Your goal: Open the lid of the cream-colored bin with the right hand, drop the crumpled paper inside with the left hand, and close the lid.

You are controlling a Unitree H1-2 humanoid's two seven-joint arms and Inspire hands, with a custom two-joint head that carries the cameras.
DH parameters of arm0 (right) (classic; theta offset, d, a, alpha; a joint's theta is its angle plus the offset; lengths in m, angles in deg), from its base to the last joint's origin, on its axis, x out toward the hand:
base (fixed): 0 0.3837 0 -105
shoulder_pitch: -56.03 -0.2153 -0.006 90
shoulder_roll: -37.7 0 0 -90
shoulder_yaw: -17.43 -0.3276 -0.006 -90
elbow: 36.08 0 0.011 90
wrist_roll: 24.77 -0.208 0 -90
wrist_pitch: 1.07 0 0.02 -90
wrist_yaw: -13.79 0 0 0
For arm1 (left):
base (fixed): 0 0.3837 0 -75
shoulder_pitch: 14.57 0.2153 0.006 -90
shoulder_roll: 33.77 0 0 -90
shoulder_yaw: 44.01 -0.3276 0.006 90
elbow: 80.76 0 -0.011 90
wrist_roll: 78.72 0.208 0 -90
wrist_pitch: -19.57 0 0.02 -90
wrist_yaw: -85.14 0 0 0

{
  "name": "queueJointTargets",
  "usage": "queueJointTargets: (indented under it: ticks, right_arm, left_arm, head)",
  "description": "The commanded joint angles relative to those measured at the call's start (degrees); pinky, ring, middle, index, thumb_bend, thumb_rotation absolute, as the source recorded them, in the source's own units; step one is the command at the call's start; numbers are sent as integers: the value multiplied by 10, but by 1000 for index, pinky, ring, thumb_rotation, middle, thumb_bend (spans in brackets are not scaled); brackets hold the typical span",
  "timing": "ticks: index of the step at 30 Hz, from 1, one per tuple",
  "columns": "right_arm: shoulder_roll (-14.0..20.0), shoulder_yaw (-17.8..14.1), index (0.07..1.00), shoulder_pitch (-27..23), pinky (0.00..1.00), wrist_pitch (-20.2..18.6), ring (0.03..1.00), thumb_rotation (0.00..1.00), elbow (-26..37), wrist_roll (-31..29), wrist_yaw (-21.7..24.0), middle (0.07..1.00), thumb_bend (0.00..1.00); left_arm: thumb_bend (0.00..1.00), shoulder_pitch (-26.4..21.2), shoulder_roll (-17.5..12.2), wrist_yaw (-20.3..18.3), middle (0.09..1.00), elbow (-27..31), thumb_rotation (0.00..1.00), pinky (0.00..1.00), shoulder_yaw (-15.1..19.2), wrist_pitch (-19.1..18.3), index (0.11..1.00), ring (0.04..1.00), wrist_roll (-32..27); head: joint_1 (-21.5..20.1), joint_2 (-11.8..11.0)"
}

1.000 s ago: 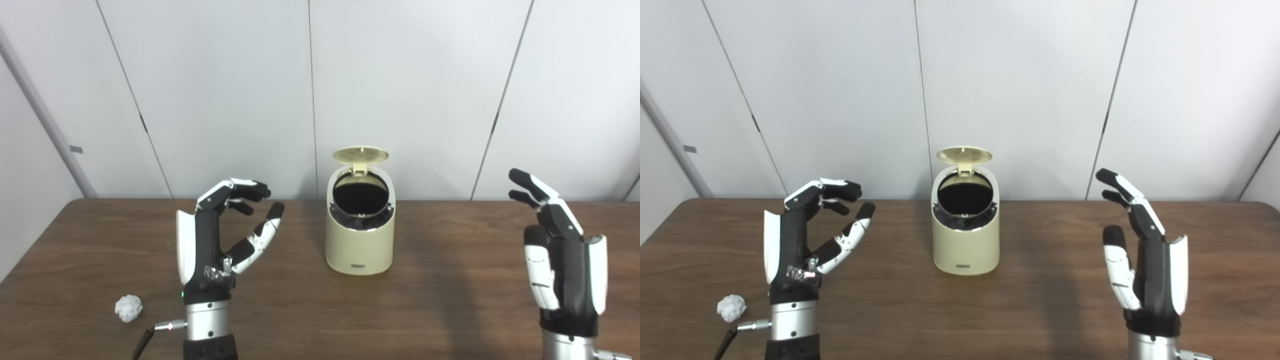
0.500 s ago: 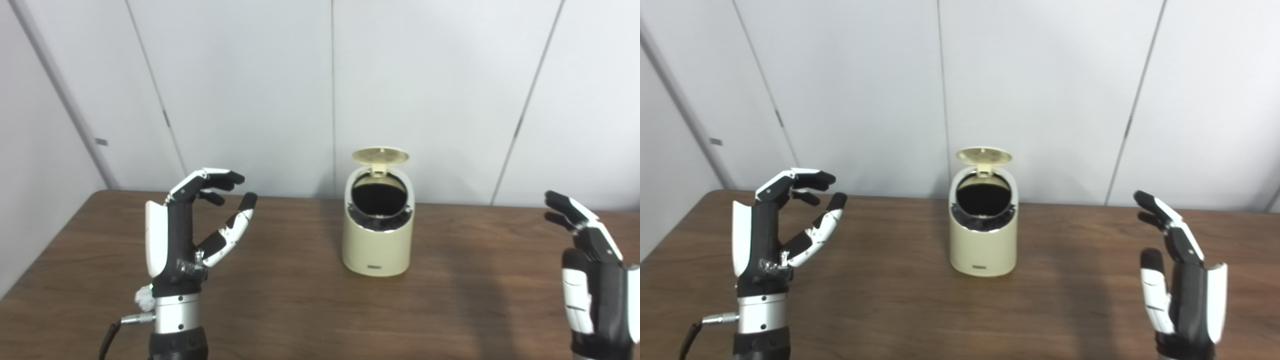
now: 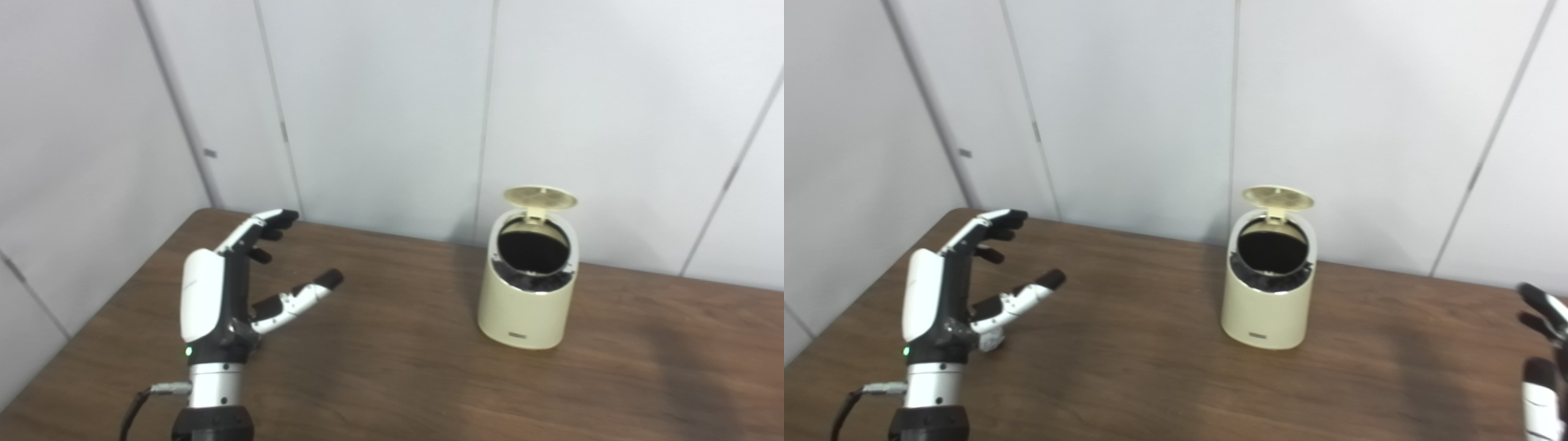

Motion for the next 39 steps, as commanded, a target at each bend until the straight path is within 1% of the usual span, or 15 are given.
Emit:
queueJointTargets:
  ticks: [1,4,6,9,11,12,14,16,20,22,24,27,33,35,39]
  right_arm:
    - [16,-2,765,-15,663,22,782,998,5,14,-23,786,280]
    - [34,8,766,-14,663,22,783,1000,-10,-6,-30,789,267]
    - [48,17,770,-14,670,22,788,1000,-21,-3,-42,793,266]
    - [68,34,769,-14,673,22,786,1000,-36,-7,-62,792,252]
    - [76,42,765,-13,681,22,789,1000,-42,-21,-67,791,244]
    - [78,43,765,-13,685,22,792,1000,-45,-24,-68,792,251]
    - [81,45,767,-13,689,22,794,1000,-48,-27,-71,791,253]
    - [84,46,766,-13,681,22,790,1000,-49,-30,-72,788,246]
    - [90,50,769,-11,689,22,795,1000,-51,-27,-75,792,235]
    - [93,51,770,-10,690,22,797,1000,-51,-20,-79,793,222]
    - [95,52,768,-9,685,22,794,1000,-51,-20,-81,792,212]
    - [92,50,754,-6,671,22,785,998,-47,-28,-78,784,216]
    - [96,53,760,-3,676,22,792,982,-43,-35,-72,790,191]
    - [96,52,761,-2,679,21,792,996,-42,-30,-72,791,193]
    - [94,51,751,1,675,21,789,989,-37,-39,-67,787,214]
  left_arm:
    - [1000,-5,-16,12,747,-8,535,582,7,6,757,701,14]
    - [1000,-4,-17,12,749,-18,543,579,6,-5,778,700,30]
    - [1000,-2,-17,13,722,-21,534,542,6,-8,789,665,34]
    - [1000,-1,-16,21,719,-34,516,527,6,-8,805,655,36]
    - [1000,3,-16,21,736,-38,523,545,7,-15,811,677,42]
    - [1000,6,-16,22,754,-43,525,568,8,-17,815,701,46]
    - [1000,14,-19,25,753,-52,529,558,8,-19,822,694,55]
    - [1000,20,-23,29,774,-59,533,586,7,-17,832,719,60]
    - [1000,33,-26,37,776,-72,498,596,6,-21,830,715,76]
    - [1000,39,-28,31,797,-68,475,601,2,-33,832,729,101]
    - [1000,46,-30,19,812,-59,496,591,0,-51,854,734,130]
    - [1000,55,-37,11,848,-53,511,606,1,-62,880,759,146]
    - [1000,65,-61,17,850,-71,500,667,8,-65,858,807,167]
    - [1000,67,-70,20,850,-80,502,667,8,-68,854,810,177]
    - [1000,65,-88,44,833,-116,492,650,3,-62,841,798,204]
  head:
    - [12,3]
    - [37,5]
    - [57,7]
    - [66,10]
    - [69,12]
    - [71,13]
    - [73,14]
    - [74,14]
    - [76,16]
    - [78,15]
    - [78,15]
    - [78,15]
    - [84,14]
    - [82,13]
    - [78,15]
